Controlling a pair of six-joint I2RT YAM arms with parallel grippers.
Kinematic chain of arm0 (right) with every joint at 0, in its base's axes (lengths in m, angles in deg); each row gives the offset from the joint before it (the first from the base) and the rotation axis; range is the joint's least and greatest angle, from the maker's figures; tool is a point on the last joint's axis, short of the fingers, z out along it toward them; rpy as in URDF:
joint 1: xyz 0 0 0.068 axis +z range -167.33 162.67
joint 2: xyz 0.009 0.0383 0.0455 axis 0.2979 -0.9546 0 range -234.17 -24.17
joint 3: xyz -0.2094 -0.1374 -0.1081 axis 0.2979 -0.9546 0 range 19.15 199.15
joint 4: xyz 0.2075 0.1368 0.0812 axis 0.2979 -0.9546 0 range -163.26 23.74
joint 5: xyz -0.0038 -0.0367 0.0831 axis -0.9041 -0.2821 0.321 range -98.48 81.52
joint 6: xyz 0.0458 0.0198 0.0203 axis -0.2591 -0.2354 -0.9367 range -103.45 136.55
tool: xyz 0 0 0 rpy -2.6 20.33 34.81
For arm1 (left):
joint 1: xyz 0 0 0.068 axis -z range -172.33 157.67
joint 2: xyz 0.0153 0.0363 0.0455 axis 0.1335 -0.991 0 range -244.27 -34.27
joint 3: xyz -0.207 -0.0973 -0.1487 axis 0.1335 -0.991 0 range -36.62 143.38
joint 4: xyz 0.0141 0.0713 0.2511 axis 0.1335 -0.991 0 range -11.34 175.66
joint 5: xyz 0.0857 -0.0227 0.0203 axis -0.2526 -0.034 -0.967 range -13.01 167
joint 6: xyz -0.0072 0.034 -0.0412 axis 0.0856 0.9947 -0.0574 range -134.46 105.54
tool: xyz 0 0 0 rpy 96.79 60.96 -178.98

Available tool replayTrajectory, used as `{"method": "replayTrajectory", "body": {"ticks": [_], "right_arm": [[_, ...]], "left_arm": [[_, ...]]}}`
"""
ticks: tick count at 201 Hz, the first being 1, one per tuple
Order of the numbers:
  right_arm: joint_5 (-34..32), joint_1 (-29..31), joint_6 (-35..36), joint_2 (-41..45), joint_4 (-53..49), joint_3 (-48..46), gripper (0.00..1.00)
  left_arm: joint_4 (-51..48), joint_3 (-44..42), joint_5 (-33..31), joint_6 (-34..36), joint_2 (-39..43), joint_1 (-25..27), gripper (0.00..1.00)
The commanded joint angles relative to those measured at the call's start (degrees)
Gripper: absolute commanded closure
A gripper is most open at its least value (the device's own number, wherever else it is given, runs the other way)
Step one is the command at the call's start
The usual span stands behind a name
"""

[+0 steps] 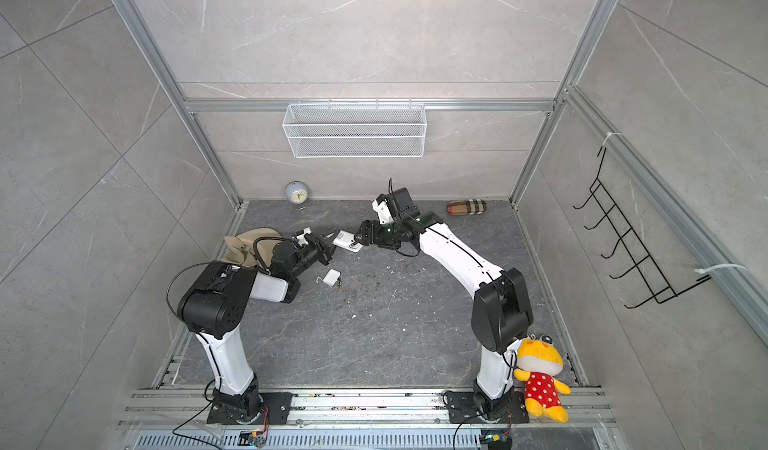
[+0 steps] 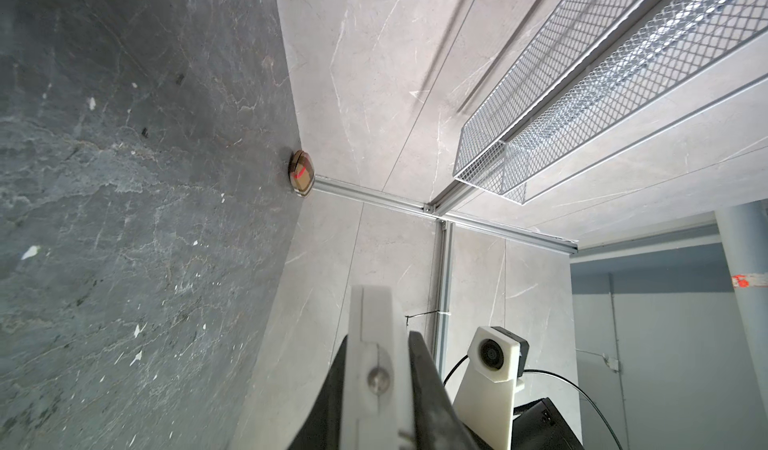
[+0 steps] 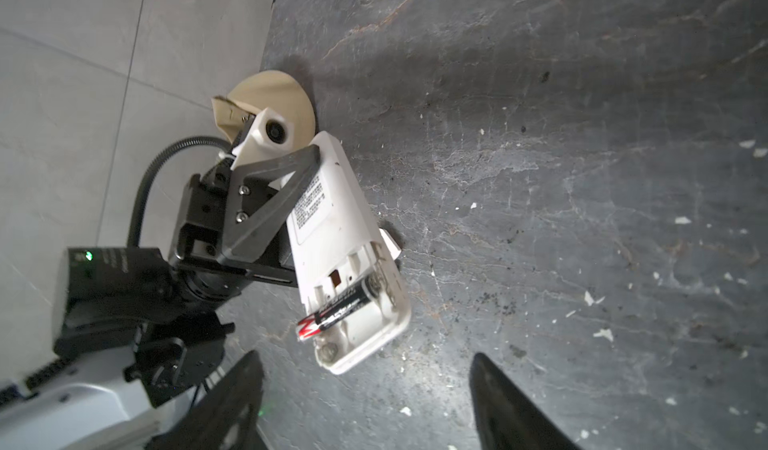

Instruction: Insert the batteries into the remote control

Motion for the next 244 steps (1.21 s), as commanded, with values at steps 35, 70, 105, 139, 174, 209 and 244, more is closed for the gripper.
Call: {"method": "replayTrajectory", "body": {"ticks": [35, 70, 105, 139, 174, 209, 244], "right_arm": [[2.27, -0.06, 5.85, 2.40, 5.23, -3.19, 0.11], [4.72, -0.05, 4.74, 2.32, 7.95, -4.00, 0.11], [6.74, 0.28, 3.82, 2.57, 10.08, -4.26, 0.11], [7.13, 0.96, 5.26, 1.83, 8.72, -3.60, 0.15], [7.19, 1.24, 5.52, 1.28, 8.62, -3.52, 0.22], [7.37, 1.64, 5.62, 0.67, 8.13, -2.35, 0.22], [7.24, 1.89, 5.80, 0.21, 8.05, -1.73, 0.26]], "left_arm": [[-6.78, 2.55, 5.92, 1.71, 6.69, -0.67, 1.00], [-7.28, 2.63, 7.09, 1.13, 6.90, -0.97, 1.00], [-6.20, 2.81, 7.52, 0.04, 6.10, -1.09, 1.00], [-4.26, 2.93, 7.92, -1.89, 4.84, -1.11, 1.00], [-1.61, 2.45, 7.61, -3.57, 3.64, -1.19, 1.00], [-3.67, 2.61, 7.82, -2.27, 4.34, -1.20, 1.00], [-5.37, 2.99, 8.18, -1.73, 4.90, -1.29, 1.00]]}}
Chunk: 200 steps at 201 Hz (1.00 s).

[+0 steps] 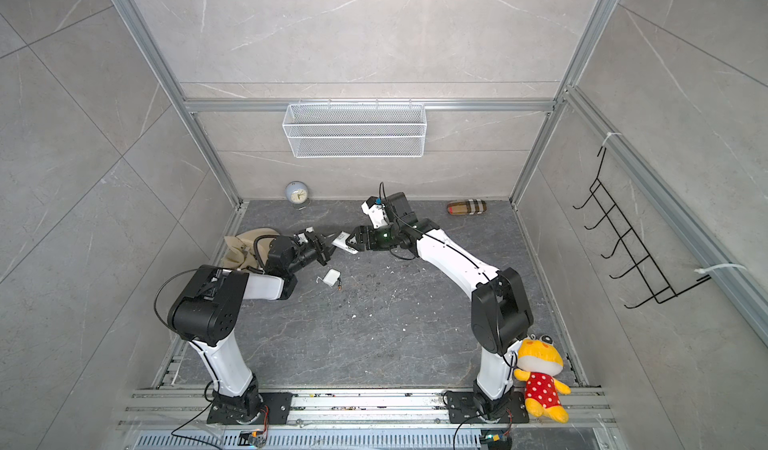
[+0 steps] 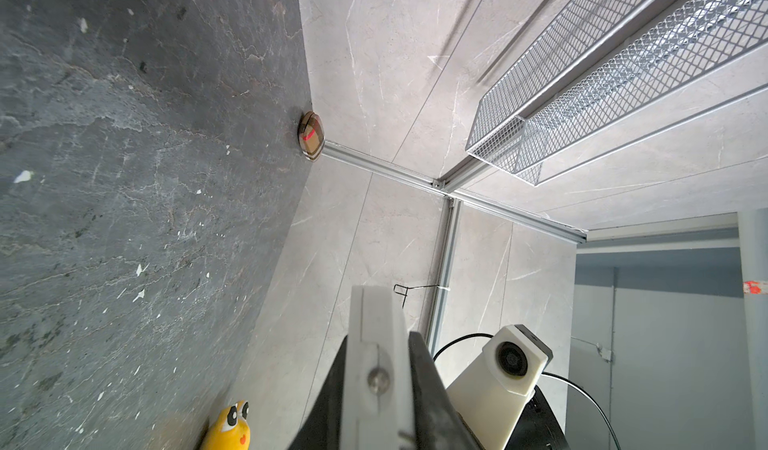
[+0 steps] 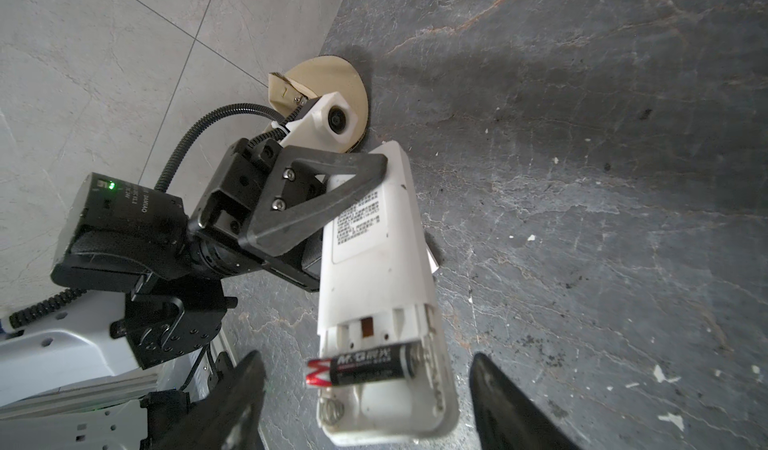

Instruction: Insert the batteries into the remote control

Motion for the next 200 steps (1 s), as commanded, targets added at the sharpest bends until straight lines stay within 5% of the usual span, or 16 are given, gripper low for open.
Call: {"method": "replayTrajectory", "body": {"ticks": [1, 200], "right_arm": [[0.74, 0.53, 1.17, -0.20, -0.42, 1.53, 0.26], [-0.25, 1.45, 0.60, -2.66, -0.85, 3.11, 0.33]], "left_arm": [[1.51, 2.05, 1.97, 0.61, 1.21, -0.30, 1.00], [-0.05, 2.44, 2.05, 0.70, 2.25, -0.30, 1.00]]}}
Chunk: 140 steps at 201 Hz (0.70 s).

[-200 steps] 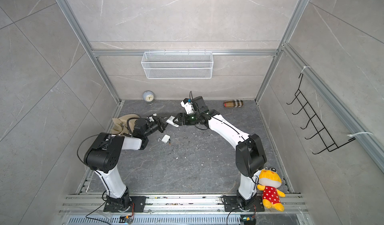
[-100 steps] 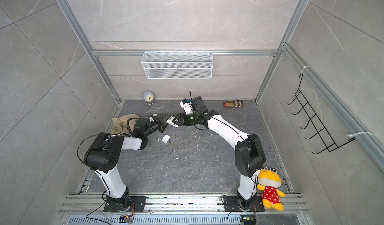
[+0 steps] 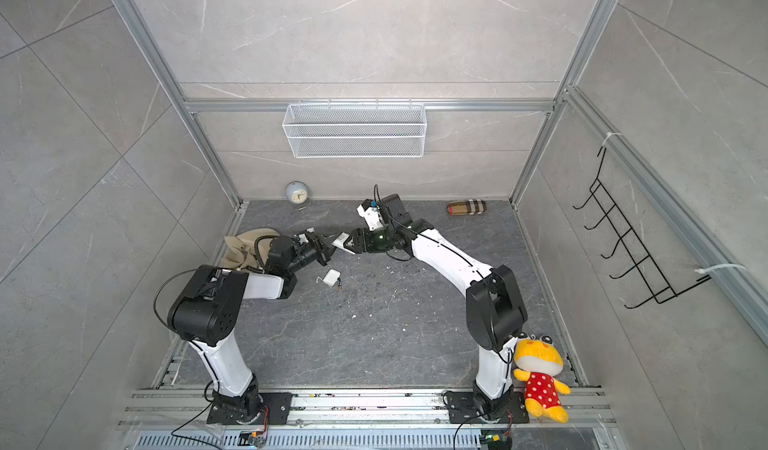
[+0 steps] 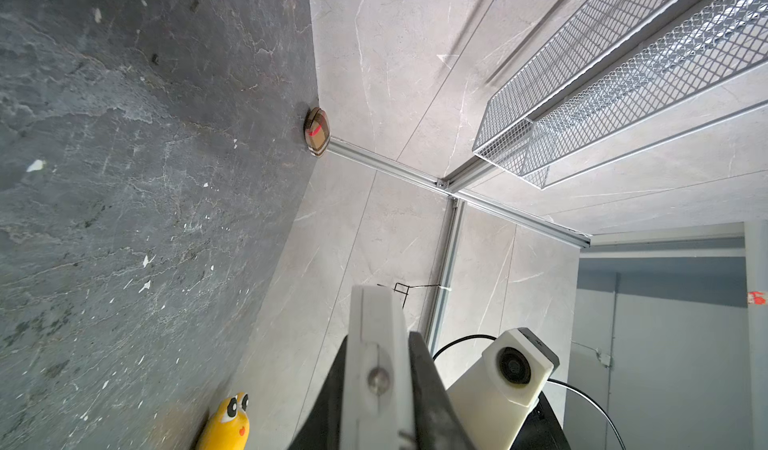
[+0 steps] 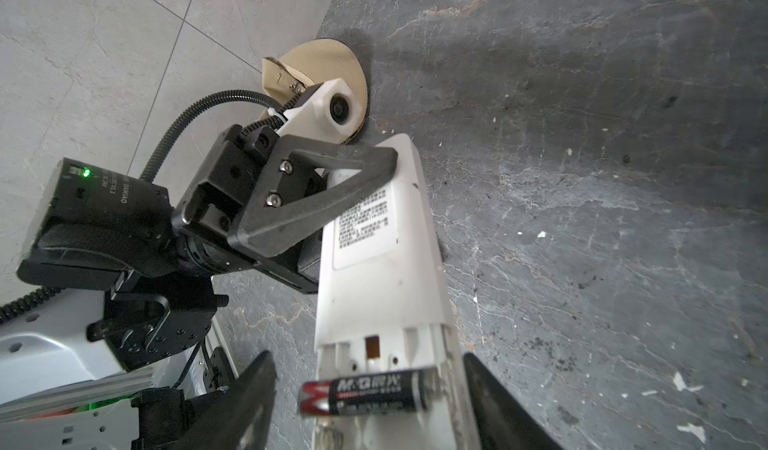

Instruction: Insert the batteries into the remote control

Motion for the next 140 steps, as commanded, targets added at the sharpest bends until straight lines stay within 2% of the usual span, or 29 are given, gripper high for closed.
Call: {"method": "replayTrajectory", "body": {"ticks": [1, 94, 108, 140], "right_arm": [[0.24, 0.36, 0.25, -0.49, 0.09, 1.74, 0.33], [0.20, 0.42, -0.01, -0.67, 0.27, 1.52, 0.41], [0.32, 0.45, -0.11, -0.87, 0.33, 1.54, 0.46], [0.06, 0.47, -0.20, -0.84, 0.37, 1.60, 0.46]], "left_arm": [[1.45, 1.92, 1.24, 0.70, 2.26, -0.30, 1.00], [3.55, 2.53, 1.31, -1.36, 1.70, -0.30, 1.00], [3.43, 2.53, 1.24, -1.32, 1.98, -0.30, 1.00], [2.55, 2.58, 1.35, -0.93, 2.83, -0.30, 1.00]]}}
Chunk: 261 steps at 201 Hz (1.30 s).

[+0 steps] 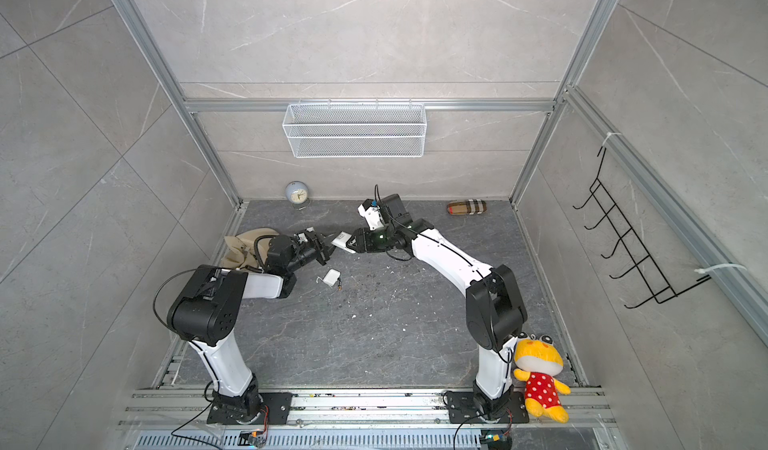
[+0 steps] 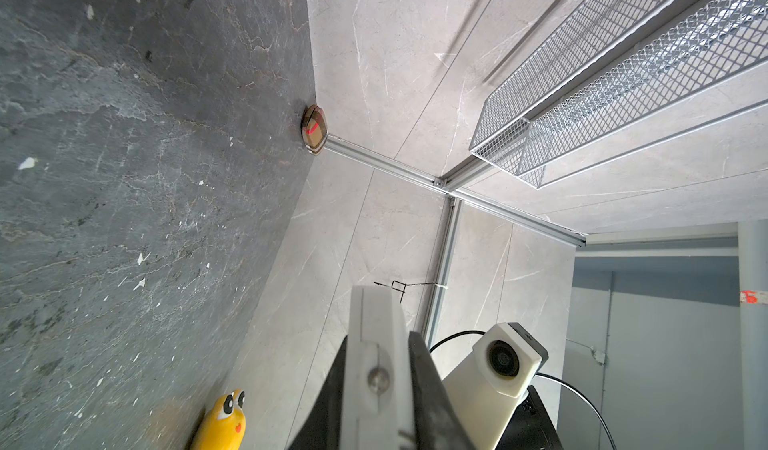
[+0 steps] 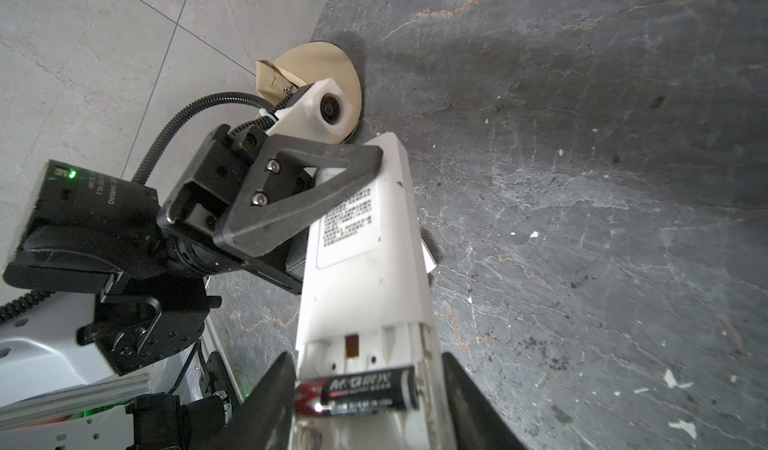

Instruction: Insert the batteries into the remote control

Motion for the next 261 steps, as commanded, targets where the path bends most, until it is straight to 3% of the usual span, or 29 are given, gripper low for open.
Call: {"method": "replayTrajectory", "body": {"ticks": [1, 51, 150, 207, 261], "right_arm": [[0.69, 0.54, 0.00, -0.73, 0.32, 1.65, 0.46], [1.48, 0.88, -0.09, -1.77, -0.22, 2.10, 0.52], [2.13, 1.15, -1.47, -2.05, -5.47, 6.26, 0.52], [3.58, 1.08, -3.96, -1.32, -6.03, 8.15, 0.40], [5.41, 0.54, -9.73, 0.81, -0.40, 5.62, 0.29]], "left_arm": [[2.42, 2.27, 0.97, -0.20, 2.87, -0.08, 1.00], [1.85, 2.89, 1.20, 0.15, 4.00, 0.01, 1.00], [-2.26, 3.53, 1.22, 2.28, 7.88, 0.00, 1.00], [-4.67, 3.55, 0.87, 4.36, 9.31, 0.01, 1.00], [-4.24, 2.66, 0.82, 4.47, 9.19, -0.04, 1.00]]}}
